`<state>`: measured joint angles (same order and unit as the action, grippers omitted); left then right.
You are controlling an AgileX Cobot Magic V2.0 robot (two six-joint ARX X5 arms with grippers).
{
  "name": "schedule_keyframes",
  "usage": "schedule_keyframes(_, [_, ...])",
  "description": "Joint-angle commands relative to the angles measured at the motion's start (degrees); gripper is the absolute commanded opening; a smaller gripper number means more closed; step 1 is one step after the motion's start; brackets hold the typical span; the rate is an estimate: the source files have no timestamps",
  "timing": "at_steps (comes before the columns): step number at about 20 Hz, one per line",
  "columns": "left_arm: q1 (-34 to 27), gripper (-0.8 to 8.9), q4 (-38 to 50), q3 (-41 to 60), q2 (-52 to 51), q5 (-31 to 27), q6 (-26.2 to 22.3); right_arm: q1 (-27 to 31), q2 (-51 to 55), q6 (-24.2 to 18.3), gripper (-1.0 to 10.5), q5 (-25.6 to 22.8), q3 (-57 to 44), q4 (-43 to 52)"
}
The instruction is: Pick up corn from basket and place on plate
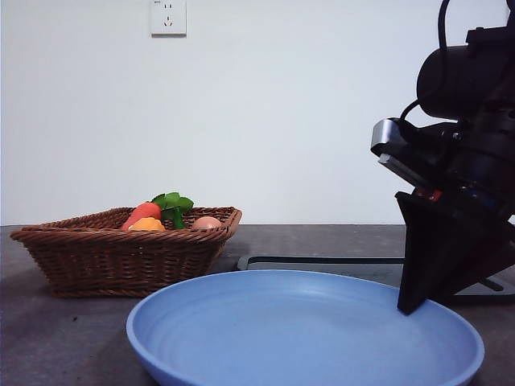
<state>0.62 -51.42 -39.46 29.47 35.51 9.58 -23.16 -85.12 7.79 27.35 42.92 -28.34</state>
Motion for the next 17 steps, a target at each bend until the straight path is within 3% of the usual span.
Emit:
schedule_keyframes(1, [0.1,4.29,1.4,-1.4,1.3,0.2,0.0,-0.3,2.7,0.4,0.0,1.4,0.7,-2.2])
schedule_keyframes(9, [2.5,4.28,14.1,-1.4,11.0,-0.5,5.3,-0.2,26.0,1.0,0.0,2.4,1.1,-15.5])
schedule_keyframes(13, [8.6,4.28,21.4,-2.4,19.7,-7.9,8.1,-0.2,35.2,4.0,0.0,2.1,1.2,-17.5])
schedule_keyframes(17, [15.1,4.28,24.2,-7.6,31.3,-19.6,8.8,-0.2,39.6,5.8,0.0,0.6,1.5,-18.6])
